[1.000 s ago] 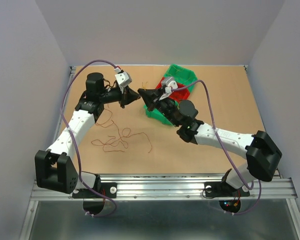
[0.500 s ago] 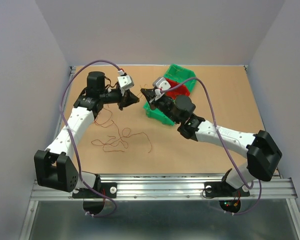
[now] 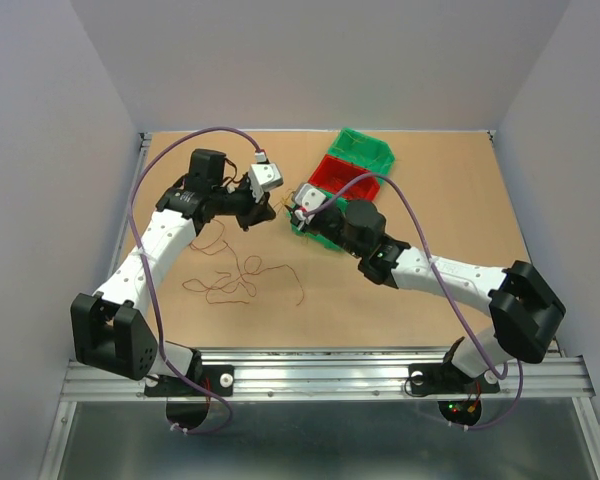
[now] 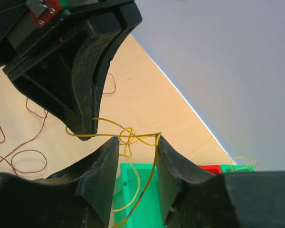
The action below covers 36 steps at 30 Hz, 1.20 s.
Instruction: Untangle the cables
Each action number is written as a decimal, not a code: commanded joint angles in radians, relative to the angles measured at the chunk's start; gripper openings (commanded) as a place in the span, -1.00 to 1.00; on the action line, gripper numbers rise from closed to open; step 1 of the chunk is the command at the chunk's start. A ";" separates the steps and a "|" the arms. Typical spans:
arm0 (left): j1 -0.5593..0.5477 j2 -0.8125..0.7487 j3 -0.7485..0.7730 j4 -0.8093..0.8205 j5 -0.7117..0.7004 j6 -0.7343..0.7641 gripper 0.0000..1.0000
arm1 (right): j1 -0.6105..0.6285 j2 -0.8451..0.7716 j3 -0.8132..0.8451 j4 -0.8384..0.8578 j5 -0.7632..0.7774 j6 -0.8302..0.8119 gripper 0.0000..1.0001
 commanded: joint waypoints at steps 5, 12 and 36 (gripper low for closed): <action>-0.011 -0.007 0.047 -0.077 -0.024 0.045 -1.00 | -0.008 0.007 -0.004 -0.014 -0.088 -0.089 -0.02; -0.022 -0.010 0.059 -0.116 -0.001 0.066 -1.00 | -0.006 0.039 0.011 -0.050 -0.109 -0.140 0.10; -0.051 -0.030 0.059 -0.182 -0.033 0.142 -0.80 | -0.008 0.056 0.016 -0.174 -0.275 -0.197 -0.81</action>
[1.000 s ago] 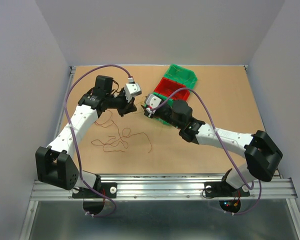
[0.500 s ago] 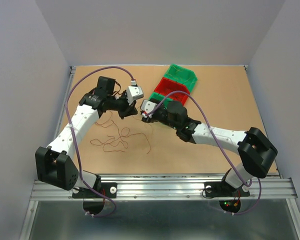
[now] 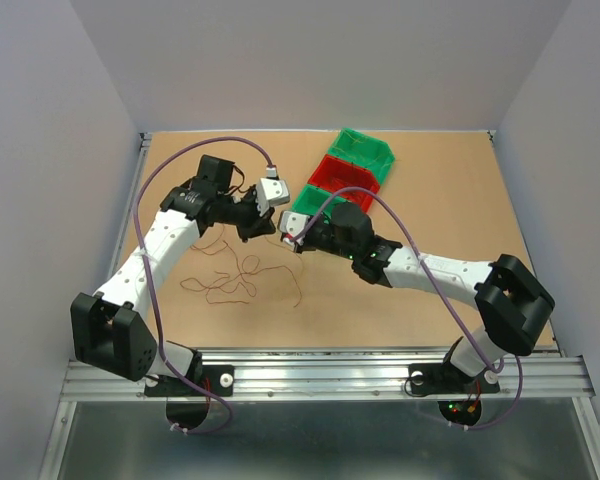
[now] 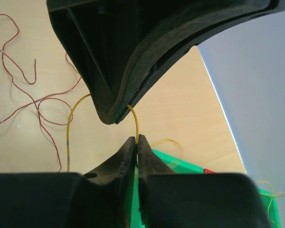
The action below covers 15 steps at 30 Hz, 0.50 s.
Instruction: Untangle the cables
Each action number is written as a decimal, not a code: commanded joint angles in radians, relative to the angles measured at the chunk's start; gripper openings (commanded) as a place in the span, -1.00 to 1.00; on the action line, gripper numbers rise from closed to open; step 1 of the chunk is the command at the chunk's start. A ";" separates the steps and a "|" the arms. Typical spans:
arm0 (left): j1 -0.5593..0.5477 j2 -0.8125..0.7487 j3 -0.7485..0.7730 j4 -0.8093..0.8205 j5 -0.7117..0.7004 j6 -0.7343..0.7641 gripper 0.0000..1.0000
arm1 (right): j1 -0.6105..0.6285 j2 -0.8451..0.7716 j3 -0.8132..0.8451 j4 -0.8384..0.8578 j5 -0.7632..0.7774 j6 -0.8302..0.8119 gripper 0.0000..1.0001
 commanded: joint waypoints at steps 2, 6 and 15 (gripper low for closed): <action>-0.005 -0.054 0.026 0.044 -0.016 -0.016 -0.40 | -0.004 -0.016 0.019 -0.049 -0.023 0.038 -0.99; -0.006 -0.116 -0.030 0.142 -0.057 -0.056 0.01 | -0.006 -0.032 0.033 -0.079 -0.017 0.108 -0.99; -0.004 -0.221 -0.115 0.334 -0.151 -0.151 0.36 | -0.006 -0.070 0.028 -0.049 0.149 0.285 -0.99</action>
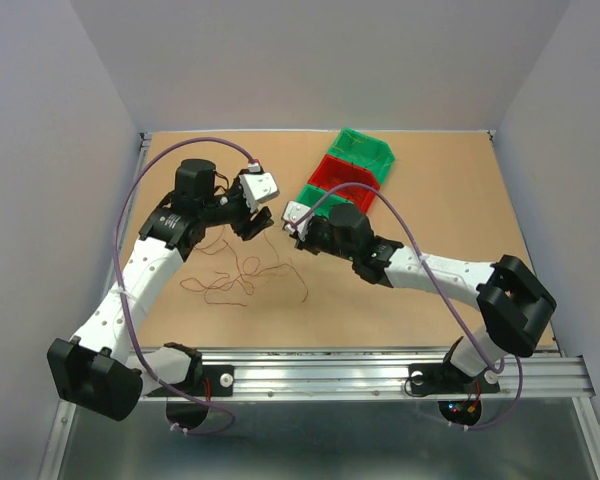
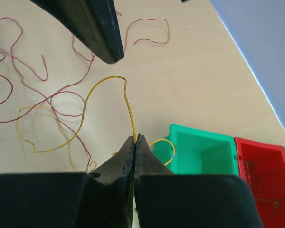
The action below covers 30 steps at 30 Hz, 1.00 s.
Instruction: Untangle the cables
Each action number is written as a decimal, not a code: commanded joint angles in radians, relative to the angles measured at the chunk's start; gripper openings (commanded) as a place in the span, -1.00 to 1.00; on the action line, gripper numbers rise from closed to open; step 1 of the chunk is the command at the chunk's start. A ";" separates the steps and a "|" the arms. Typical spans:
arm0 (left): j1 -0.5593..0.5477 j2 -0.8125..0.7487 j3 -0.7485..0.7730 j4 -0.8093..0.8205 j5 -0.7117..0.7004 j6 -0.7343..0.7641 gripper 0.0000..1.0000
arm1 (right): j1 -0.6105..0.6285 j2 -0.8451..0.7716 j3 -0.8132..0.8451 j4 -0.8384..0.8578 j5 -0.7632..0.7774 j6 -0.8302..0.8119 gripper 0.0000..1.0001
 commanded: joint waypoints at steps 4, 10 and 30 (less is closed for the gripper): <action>-0.001 -0.050 -0.048 0.169 -0.045 -0.077 0.36 | -0.007 -0.109 0.050 0.060 0.242 0.156 -0.99; 0.036 -0.090 -0.094 0.258 -0.054 -0.111 0.38 | -0.044 -0.246 0.087 0.075 0.288 0.288 -0.99; 0.273 0.047 -0.201 0.562 0.083 -0.279 0.43 | -0.472 -0.057 0.449 0.044 0.226 0.584 -0.99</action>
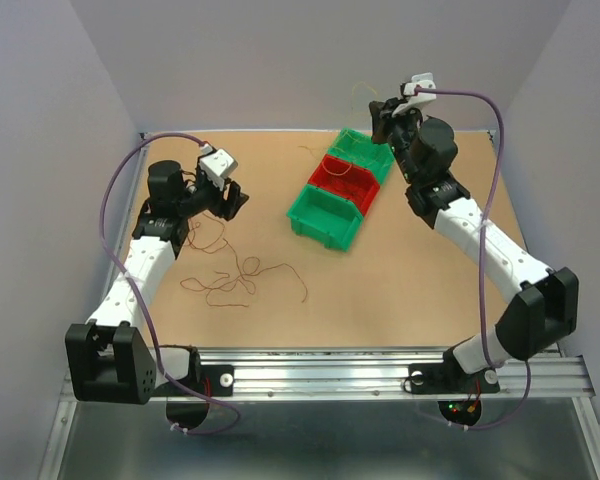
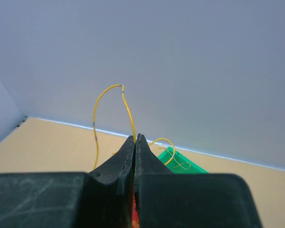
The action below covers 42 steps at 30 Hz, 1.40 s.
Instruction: Untangle the cables
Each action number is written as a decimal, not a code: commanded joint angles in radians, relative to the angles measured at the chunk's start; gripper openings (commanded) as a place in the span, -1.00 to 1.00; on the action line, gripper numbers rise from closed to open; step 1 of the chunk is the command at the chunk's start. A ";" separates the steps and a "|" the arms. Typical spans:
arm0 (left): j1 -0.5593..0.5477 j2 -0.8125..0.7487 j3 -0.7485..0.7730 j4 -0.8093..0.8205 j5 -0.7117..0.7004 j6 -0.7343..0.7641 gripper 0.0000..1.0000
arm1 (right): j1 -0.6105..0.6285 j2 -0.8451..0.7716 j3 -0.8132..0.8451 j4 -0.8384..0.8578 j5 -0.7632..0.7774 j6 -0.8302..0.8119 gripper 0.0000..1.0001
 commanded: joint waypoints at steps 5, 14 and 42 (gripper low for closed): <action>0.003 0.027 -0.045 0.148 0.041 -0.024 0.43 | -0.208 0.179 0.171 0.024 -0.121 0.196 -0.99; 0.003 0.056 -0.059 0.182 0.021 -0.031 0.43 | -0.340 0.345 0.180 0.117 -0.135 0.282 -0.99; 0.003 0.078 -0.045 0.153 0.024 -0.002 0.42 | -0.290 0.986 0.706 -0.401 -0.316 0.164 -0.99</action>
